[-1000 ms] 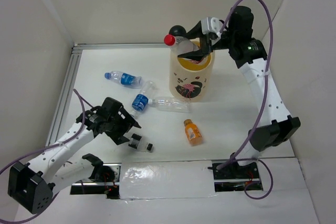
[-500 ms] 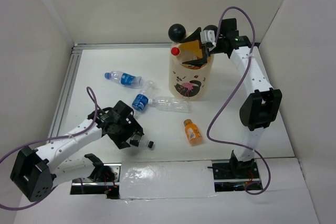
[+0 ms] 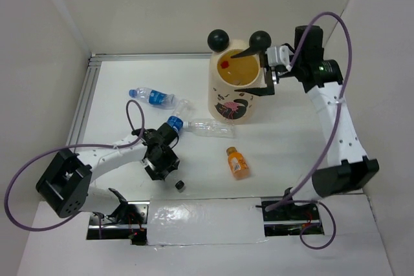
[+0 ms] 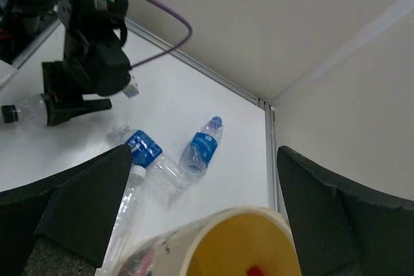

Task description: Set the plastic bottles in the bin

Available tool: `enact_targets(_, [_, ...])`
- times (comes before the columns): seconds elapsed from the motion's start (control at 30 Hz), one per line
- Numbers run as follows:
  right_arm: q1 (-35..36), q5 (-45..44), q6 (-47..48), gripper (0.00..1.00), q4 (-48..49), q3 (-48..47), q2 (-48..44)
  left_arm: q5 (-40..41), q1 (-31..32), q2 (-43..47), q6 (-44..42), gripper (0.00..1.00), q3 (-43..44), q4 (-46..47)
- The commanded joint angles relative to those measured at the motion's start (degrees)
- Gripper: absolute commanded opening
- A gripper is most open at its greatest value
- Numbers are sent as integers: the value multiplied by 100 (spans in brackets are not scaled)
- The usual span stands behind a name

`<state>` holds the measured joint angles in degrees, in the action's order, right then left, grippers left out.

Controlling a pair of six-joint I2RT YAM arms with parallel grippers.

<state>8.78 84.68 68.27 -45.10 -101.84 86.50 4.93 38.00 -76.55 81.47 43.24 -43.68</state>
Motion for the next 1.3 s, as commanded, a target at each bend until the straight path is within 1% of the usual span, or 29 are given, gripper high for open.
enact_targets(0.0, [-130, 427, -525, 100, 124, 507, -475, 245, 85, -228, -61, 75, 88, -53])
enact_targets(0.03, [-191, 374, -577, 97, 124, 568, -554, 245, 155, -228, -61, 67, 88, 26])
enact_targets(0.07, [-192, 312, -700, 89, 55, 621, -616, 315, 207, -228, -131, 51, 183, 26])
enact_targets(0.13, [-341, 67, -780, 71, -33, 701, -792, 394, 383, 17, -272, 38, 526, -26])
enact_targets(0.17, [-402, 14, -780, 43, -208, 762, -853, 491, 532, 87, -333, 32, 666, -96])
enact_targets(0.2, [-560, -100, -780, 35, -270, 893, -1002, 552, 603, 219, -456, 22, 981, -158])
enact_targets(0.3, [-789, -495, -937, 23, -325, 1445, -1432, 746, 936, 404, -850, 13, 1492, -281])
enact_targets(0.33, [-903, -932, -1147, 25, -237, 1631, -1565, 746, 1007, 457, -1009, 10, 1851, -281])
enact_targets(0.37, [-974, -1197, -1445, 33, -123, 1833, -1696, 746, 1077, 535, -1211, 10, 2028, -125])
enact_targets(0.4, [-1044, -1504, -2614, 50, 357, 2331, -1967, 746, 1183, 536, -1439, 8, 2204, 208])
enact_targets(0.43, [-1210, -1890, -2948, 71, 466, 2570, -2083, 746, 1184, 536, -1824, 8, 2545, 420])
enact_targets(0.47, [-1299, -1946, -2951, 75, 363, 2738, -2171, 746, 1184, 536, -2098, 8, 2705, 700])
enact_targets(0.5, [-1378, -2008, -2559, 77, -169, 2931, -2225, 685, 1184, 536, -2535, 8, 2890, 955])
enact_targets(0.57, [-1431, -2210, -2355, 78, -559, 3073, -2278, 772, 1236, 335, -3047, 7, 3531, 1615])
enact_targets(0.6, [-1431, -2280, -2031, 74, -944, 3222, -2278, 886, 1236, 73, -3293, 7, 3777, 1809])
enact_targets(0.67, [-1484, -2552, -1958, 57, -1027, 3468, -2435, 1053, 1236, -253, -3935, 5, 4585, 2308])
enact_targets(0.73, [-1484, -2903, -2151, 22, -668, 3977, -2734, 1448, 1236, -772, -4550, 5, 5245, 2940])
enact_targets(0.77, [-1484, -2992, -2151, 22, -667, 4127, -2813, 1624, 1236, -939, -4735, 5, 5430, 3162])
enact_targets(0.8, [-1432, -3080, -2099, 14, -606, 4276, -2884, 1817, 1236, -1097, -4911, 6, 5579, 3382])
enact_targets(0.83, [-1431, -3150, -2029, 14, -605, 4504, -2971, 2228, 1236, -1429, -5226, 8, 5729, 3601])
enact_targets(0.9, [-1361, -3300, -1941, 14, -605, 4673, -2972, 2564, 1236, -1782, -5596, 8, 6168, 4110])
enact_targets(1.0, [-1361, -3353, -1888, 20, -684, 4893, -3034, 3756, 1367, -2494, -6265, 15, 6696, 4594])
enact_targets(1.03, [-1361, -3353, -1888, 23, -684, 4893, -3103, 3761, 1368, -2626, -6458, 15, 6749, 4597])
enact_targets(1.07, [-1361, -3353, -1888, 32, -684, 4963, -3156, 4083, 1420, -2732, -6912, 15, 6680, 5084])
enact_targets(1.1, [-1361, -3353, -1888, 38, -623, 5051, -3157, 4304, 1421, -2890, -7169, 23, 6558, 5463])
enact_targets(1.13, [-1361, -3353, -1888, 43, -562, 5051, -3209, 4550, 1499, -2952, -7467, 25, 6443, 5876])
enact_targets(1.17, [-1309, -3353, -1888, 52, -561, 5112, -3209, 4700, 1596, -3031, -8158, 27, 6225, 6785])
enact_targets(1.2, [-1308, -3301, -1888, 55, -561, 5183, -3209, 4841, 1649, -3215, -8504, 36, 6162, 7246])
enact_targets(1.27, [-1247, -3301, -1739, 64, -561, 5235, -3209, 4991, 1746, -3409, -9302, 44, 6161, 8099])
